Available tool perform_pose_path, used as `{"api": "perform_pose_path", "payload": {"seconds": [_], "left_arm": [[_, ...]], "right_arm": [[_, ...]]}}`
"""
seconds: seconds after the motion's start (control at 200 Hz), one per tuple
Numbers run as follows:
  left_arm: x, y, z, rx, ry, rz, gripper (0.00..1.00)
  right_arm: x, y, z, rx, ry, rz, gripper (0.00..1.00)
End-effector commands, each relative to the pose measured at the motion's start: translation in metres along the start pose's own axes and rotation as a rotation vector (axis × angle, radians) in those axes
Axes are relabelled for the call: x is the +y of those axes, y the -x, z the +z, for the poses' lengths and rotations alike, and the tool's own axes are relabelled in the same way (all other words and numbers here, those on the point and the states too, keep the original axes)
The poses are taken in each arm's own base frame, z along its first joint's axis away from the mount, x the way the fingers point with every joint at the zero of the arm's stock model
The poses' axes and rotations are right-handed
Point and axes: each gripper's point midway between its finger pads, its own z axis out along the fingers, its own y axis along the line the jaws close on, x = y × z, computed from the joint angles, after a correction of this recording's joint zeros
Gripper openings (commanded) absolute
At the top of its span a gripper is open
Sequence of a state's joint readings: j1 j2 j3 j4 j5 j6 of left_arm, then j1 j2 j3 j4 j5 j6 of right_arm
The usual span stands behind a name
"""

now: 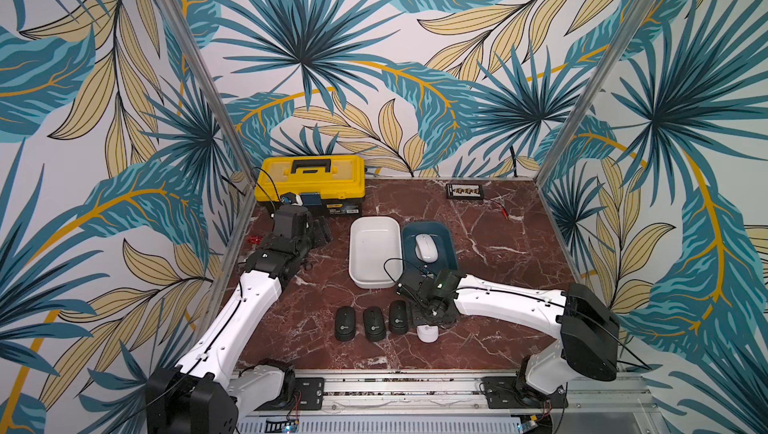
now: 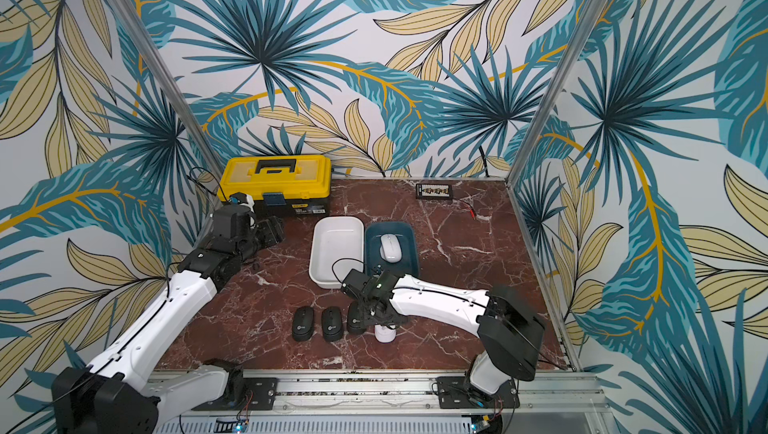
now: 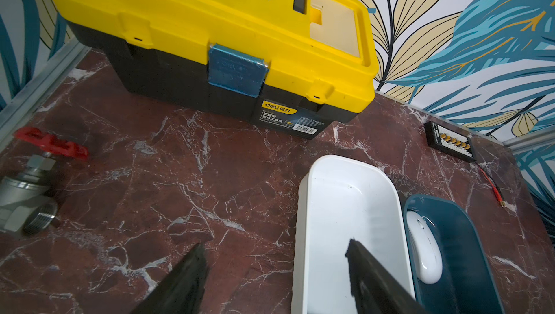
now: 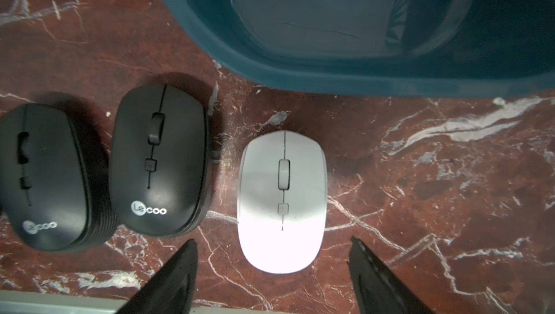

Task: Place the mice by color into the storage box
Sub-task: Pick up the mouse from the center of the board.

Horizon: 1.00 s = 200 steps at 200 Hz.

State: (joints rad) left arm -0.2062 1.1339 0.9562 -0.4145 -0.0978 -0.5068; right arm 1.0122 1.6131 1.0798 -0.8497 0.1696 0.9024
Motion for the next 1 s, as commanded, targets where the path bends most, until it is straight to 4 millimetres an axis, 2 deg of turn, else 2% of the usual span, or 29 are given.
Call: {"api": "perform_pose_path", "payload": {"seconds": [0.0,0.26,0.997], "left_arm": [[-0.002,0.012,-0.013,-0.036,0.0,0.0,0.76],[-0.001,0.008,-0.013,-0.031,0.001,-0.004,0.76],[0.002,0.005,-0.01,-0.025,0.011,-0.008,0.76]], "right_arm": [[-0.002,-0.01,0.015,0.034,-0.028,0.005,0.8],[0.0,-0.016,0.033,0.061,-0.037,0.012,0.8],[-0.005,-0.017,0.055,0.109,-0.019,0.022,0.78]]}}
